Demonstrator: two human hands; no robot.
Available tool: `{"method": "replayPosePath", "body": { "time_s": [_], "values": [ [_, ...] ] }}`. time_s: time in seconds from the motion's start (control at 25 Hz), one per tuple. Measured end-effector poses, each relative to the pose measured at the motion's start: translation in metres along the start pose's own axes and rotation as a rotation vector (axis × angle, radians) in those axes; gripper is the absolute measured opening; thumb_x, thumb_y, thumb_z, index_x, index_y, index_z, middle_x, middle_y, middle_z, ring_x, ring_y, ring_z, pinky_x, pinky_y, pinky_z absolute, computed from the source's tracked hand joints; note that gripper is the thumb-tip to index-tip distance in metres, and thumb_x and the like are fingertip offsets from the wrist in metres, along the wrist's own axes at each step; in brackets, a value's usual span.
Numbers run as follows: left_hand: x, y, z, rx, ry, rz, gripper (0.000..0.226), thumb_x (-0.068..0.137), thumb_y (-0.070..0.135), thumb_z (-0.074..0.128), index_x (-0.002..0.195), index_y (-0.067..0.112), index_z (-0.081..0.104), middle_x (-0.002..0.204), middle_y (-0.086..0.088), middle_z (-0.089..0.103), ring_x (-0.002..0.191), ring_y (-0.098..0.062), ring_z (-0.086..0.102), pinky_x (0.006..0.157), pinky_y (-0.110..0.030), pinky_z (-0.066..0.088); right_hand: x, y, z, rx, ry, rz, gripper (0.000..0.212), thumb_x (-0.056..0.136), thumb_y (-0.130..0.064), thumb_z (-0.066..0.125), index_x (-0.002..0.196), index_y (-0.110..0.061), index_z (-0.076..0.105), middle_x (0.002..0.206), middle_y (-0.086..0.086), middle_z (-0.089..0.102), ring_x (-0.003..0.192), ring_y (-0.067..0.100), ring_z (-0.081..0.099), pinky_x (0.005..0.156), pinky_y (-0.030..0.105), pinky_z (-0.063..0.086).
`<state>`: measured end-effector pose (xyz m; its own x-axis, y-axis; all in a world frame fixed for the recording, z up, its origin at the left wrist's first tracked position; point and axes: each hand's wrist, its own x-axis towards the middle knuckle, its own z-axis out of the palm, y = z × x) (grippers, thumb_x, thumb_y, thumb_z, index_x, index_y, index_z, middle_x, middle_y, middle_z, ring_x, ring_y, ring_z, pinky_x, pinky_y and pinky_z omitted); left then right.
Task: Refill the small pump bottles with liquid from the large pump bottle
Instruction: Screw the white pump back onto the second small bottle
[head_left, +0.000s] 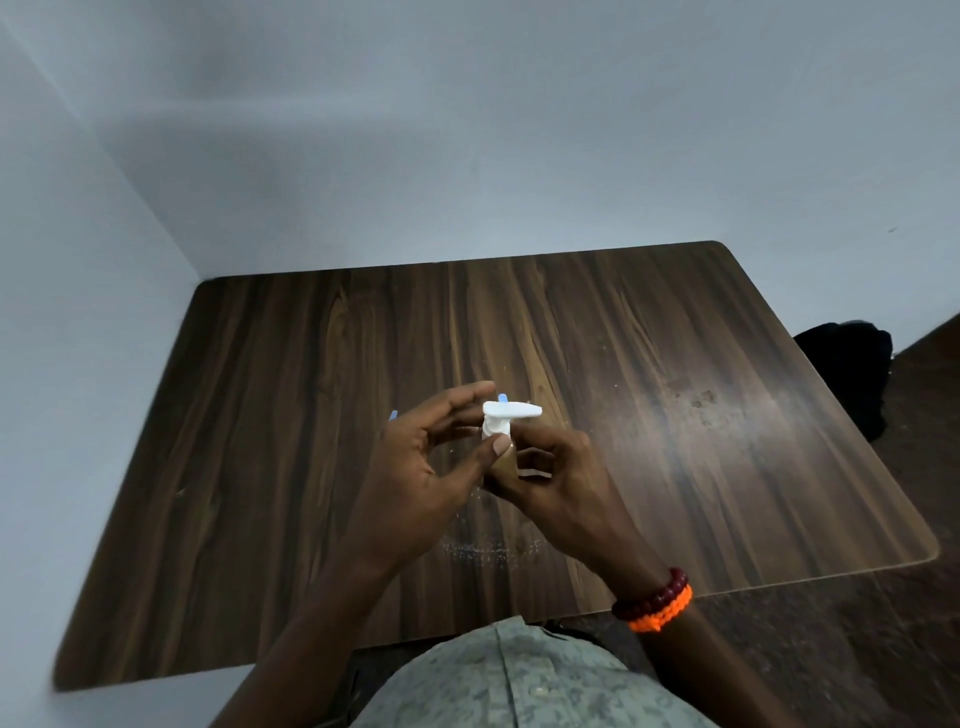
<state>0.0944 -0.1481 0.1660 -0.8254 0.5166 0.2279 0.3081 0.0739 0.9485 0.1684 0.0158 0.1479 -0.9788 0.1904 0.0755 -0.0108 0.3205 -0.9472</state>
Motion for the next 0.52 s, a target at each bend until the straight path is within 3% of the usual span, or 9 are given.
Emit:
{"method": "replayPosePath", "body": {
  "time_s": [0.36, 0.52],
  "values": [
    [-0.008, -0.011, 0.013, -0.003, 0.189, 0.030, 0.030, 0.088, 0.016, 0.083, 0.117, 0.014, 0.079, 0.109, 0.008, 0.082, 0.104, -0.013, 0.079, 0.089, -0.046, 0.065, 0.001, -0.001, 0.002, -0.015, 0.023, -0.023, 0.028, 0.094, -0.022, 0.077, 0.122, -0.022, 0.077, 0.102, -0.007, 0.082, 0.091, 0.007, 0.077, 0.080, 0.031, 0.066],
    [-0.005, -0.012, 0.009, -0.008, 0.079, 0.000, 0.032, 0.092, 0.016, 0.078, 0.124, 0.013, 0.076, 0.118, 0.006, 0.080, 0.114, -0.012, 0.075, 0.099, -0.048, 0.061, 0.000, 0.003, 0.003, -0.036, 0.048, -0.014, 0.030, 0.093, -0.019, 0.079, 0.123, -0.017, 0.076, 0.106, -0.005, 0.081, 0.093, 0.007, 0.076, 0.082, 0.031, 0.066]
  ]
}}
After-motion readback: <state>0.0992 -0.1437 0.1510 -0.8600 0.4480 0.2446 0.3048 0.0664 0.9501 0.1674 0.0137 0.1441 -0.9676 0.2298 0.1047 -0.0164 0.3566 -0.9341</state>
